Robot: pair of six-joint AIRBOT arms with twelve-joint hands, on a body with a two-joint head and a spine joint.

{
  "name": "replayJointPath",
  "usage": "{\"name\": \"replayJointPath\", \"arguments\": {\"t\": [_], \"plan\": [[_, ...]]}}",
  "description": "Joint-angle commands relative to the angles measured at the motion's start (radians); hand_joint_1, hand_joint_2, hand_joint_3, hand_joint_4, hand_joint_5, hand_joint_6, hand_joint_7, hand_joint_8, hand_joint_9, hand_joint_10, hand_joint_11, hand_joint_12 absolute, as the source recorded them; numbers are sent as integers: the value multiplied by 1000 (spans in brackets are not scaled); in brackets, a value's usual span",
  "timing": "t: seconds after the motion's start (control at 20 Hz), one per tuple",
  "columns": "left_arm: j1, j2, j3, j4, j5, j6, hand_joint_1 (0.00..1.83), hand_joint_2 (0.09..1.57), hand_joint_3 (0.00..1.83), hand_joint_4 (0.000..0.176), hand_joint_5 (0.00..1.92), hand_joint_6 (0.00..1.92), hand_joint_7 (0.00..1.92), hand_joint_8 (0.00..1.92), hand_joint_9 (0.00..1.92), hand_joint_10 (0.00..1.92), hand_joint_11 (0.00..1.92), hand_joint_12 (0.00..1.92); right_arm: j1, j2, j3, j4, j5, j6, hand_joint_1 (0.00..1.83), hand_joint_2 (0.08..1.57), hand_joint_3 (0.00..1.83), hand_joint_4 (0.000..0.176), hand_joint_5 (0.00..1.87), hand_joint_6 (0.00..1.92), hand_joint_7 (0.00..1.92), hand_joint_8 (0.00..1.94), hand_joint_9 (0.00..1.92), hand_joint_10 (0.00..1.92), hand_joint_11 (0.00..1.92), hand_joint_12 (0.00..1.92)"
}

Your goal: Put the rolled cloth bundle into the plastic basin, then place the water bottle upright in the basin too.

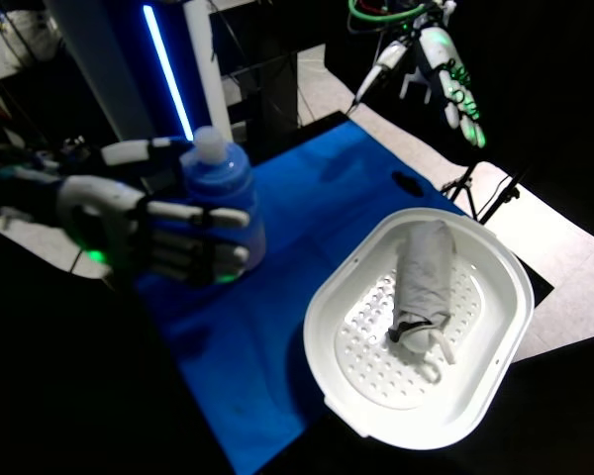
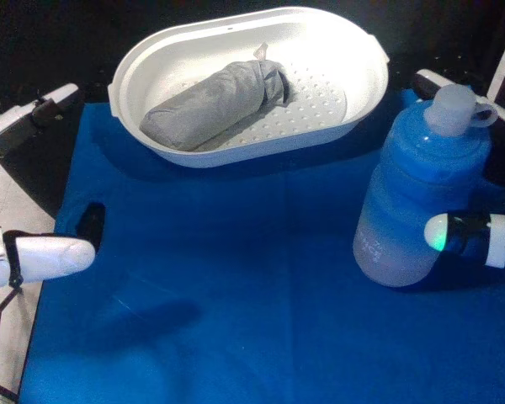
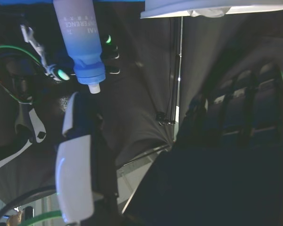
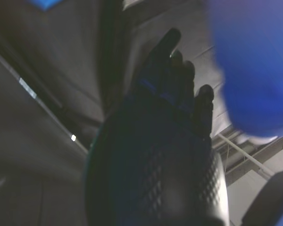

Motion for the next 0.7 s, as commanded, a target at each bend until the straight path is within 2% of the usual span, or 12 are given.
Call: {"name": "replayJointPath", "arguments": {"t": [0.0,0.1,0.15,0.2,0.25,0.3,0.35,0.4,0.45,0.5,0.55,0.65], "plan": [[-6,-3,5,-14,-120,-10,597,854,2,176,0,0,0,0,0,0,0,0,20,-4,5,-4,134,14,739,948,1,176,9,3,115,9,105,6,0,767],[-6,-4,2,-14,-120,-16,619,856,2,176,0,0,0,0,0,0,0,0,22,-9,13,-10,133,14,742,986,3,176,86,5,216,10,197,17,0,897],[-6,-4,1,-14,-119,-16,579,853,1,176,0,0,0,0,0,0,0,0,22,-12,17,-10,132,14,769,1035,1,165,199,2,327,8,348,25,131,889],[-5,-6,0,-14,-119,-17,558,850,0,176,0,0,0,0,0,0,0,0,22,-22,24,-10,130,14,844,1094,0,42,406,0,484,6,604,28,529,693],[-5,-6,-1,-14,-117,-18,554,855,2,176,0,0,0,0,0,0,0,0,22,-31,32,-9,126,14,899,1136,0,0,519,6,634,33,782,64,737,699],[-5,-7,-1,-14,-116,-19,537,861,4,176,0,0,0,0,0,0,0,0,22,-36,36,-7,119,14,1242,1189,0,0,721,23,809,1015,1085,133,1051,643],[-5,-7,-2,-14,-115,-19,508,862,3,176,0,0,0,0,0,0,0,0,22,-43,45,-5,106,14,1209,1227,8,0,631,1273,886,1318,1167,699,1052,1050],[-5,-7,-3,-14,-115,-19,505,862,3,176,0,0,0,0,0,0,0,0,25,-44,50,-1,100,14,1203,1236,4,0,618,1324,879,1344,1096,932,1026,1143],[-5,-8,-3,-14,-115,-19,521,866,4,176,0,0,0,0,0,0,0,0,25,-44,52,1,98,14,1200,1235,0,0,638,1342,881,1350,1068,1369,1068,1440],[-5,-9,-3,-14,-115,-19,520,868,4,176,0,0,0,0,0,0,1,1,26,-44,56,6,97,14,1196,1233,0,0,644,1355,880,1344,1038,1486,1102,1510],[-5,-11,-3,-14,-114,-19,518,870,4,176,0,0,0,0,0,0,3,1,27,-44,61,9,97,14,1202,1227,0,0,647,1353,897,1320,1054,1515,1122,1536],[-5,-13,-3,-14,-114,-20,514,869,2,176,0,0,0,0,0,0,0,0,29,-44,66,13,96,14,1091,1250,0,0,719,1391,840,1322,1116,1587,1214,1614]]}}
